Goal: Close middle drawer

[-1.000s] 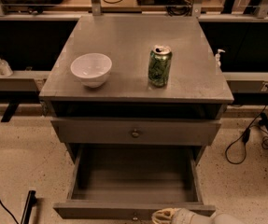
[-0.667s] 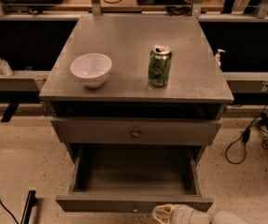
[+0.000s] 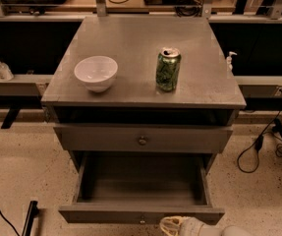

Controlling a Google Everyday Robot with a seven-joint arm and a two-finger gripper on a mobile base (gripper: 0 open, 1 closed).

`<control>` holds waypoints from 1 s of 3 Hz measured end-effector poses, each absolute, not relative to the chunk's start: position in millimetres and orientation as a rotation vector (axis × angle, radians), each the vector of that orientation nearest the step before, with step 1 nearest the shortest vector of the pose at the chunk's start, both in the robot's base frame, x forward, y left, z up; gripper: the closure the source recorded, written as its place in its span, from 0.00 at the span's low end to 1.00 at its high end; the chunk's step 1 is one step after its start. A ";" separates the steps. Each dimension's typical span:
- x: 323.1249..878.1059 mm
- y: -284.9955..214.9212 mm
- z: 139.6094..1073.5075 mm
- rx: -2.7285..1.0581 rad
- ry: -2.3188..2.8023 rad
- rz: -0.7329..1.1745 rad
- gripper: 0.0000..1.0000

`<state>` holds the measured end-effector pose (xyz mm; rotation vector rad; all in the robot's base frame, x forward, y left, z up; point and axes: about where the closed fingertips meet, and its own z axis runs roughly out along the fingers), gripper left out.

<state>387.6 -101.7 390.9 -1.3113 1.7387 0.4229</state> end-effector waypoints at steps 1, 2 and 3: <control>400.4 -99.7 376.0 -1.252 1.649 0.353 1.00; 405.3 -99.1 372.2 -1.234 1.606 0.317 1.00; 415.2 -100.6 370.9 -1.227 1.589 0.275 1.00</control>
Offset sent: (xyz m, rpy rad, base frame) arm 0.0251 0.0001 -0.0244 0.0593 -0.2555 -0.0691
